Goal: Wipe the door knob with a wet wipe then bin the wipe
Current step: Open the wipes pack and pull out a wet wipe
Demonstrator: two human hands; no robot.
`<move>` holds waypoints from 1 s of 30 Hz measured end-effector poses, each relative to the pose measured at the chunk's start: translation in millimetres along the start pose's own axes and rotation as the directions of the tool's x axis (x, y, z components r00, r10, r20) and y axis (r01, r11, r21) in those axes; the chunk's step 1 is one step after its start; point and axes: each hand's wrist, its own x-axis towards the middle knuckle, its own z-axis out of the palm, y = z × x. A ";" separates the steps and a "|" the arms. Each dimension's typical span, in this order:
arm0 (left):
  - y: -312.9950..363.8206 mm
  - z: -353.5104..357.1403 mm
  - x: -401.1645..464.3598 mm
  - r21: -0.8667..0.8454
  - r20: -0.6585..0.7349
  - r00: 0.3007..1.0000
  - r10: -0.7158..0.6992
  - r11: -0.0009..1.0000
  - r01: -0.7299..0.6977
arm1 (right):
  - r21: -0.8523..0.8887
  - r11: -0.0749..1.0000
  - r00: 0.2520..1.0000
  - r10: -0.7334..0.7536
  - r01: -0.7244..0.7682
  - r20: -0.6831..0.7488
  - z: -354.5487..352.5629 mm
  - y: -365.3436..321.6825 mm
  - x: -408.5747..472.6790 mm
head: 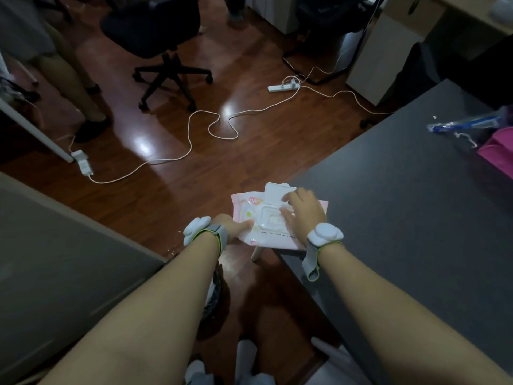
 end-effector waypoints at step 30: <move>2.3 1.7 -5.0 0.140 -0.054 0.999 -0.005 0.990 0.013 | 0.757 0.577 0.870 0.493 -0.309 -0.021 -18.2 -13.9 18.3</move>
